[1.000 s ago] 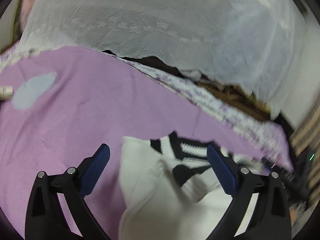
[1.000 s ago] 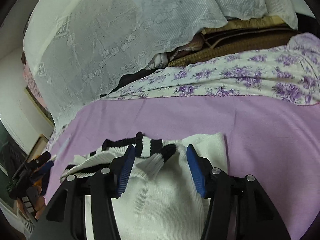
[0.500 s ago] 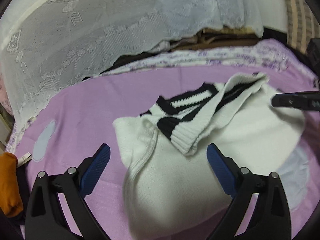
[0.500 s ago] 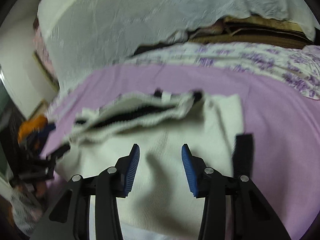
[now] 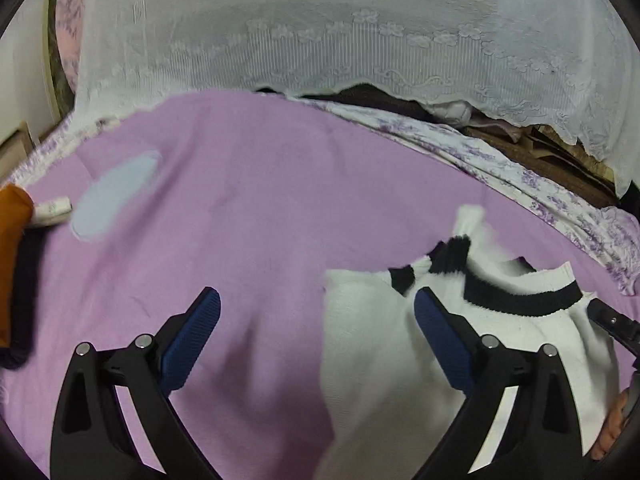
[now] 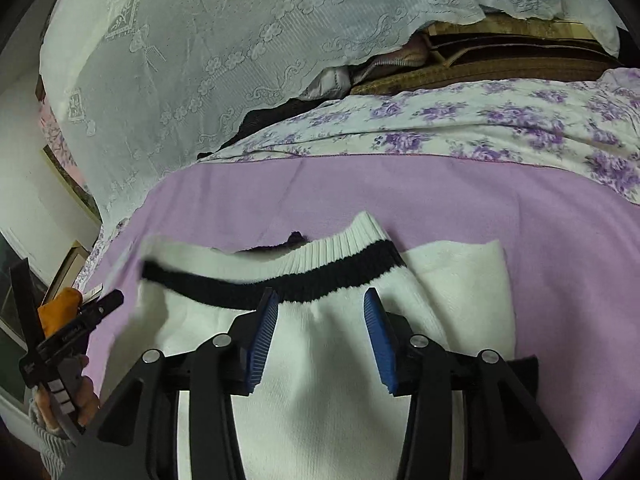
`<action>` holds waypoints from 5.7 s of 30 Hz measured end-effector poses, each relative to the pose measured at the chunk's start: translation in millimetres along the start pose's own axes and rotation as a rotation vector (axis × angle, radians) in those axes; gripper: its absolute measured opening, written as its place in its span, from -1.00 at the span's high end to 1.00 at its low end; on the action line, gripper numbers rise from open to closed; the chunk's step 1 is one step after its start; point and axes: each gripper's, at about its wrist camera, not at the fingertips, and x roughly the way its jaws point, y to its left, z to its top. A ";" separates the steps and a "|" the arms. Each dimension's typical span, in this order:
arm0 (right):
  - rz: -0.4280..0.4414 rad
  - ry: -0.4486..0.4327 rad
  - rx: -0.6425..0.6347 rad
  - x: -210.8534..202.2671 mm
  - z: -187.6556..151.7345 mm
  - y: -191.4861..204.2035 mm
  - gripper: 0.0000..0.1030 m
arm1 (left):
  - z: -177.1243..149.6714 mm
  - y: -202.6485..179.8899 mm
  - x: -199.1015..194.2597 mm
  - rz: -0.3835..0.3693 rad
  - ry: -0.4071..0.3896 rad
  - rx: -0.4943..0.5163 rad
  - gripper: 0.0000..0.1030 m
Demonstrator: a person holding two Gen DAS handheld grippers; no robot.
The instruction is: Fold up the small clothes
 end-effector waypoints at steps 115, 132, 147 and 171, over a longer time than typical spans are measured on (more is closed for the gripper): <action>-0.251 -0.160 -0.106 -83.0 -94.2 7.1 -0.93 | -119.6 -74.6 -58.5 0.145 -0.051 0.154 -0.92; -0.063 -0.097 0.250 -91.2 -72.8 -90.0 -0.90 | -88.2 -135.0 -40.0 0.124 -0.042 0.177 -0.92; 0.052 -0.003 0.279 -31.7 -31.2 -98.2 -0.83 | -102.4 -130.2 -17.2 0.100 0.010 0.161 -0.92; 0.072 0.045 0.169 -26.9 -45.7 -74.9 0.13 | -101.6 -128.8 -21.8 0.036 -0.009 0.154 -0.91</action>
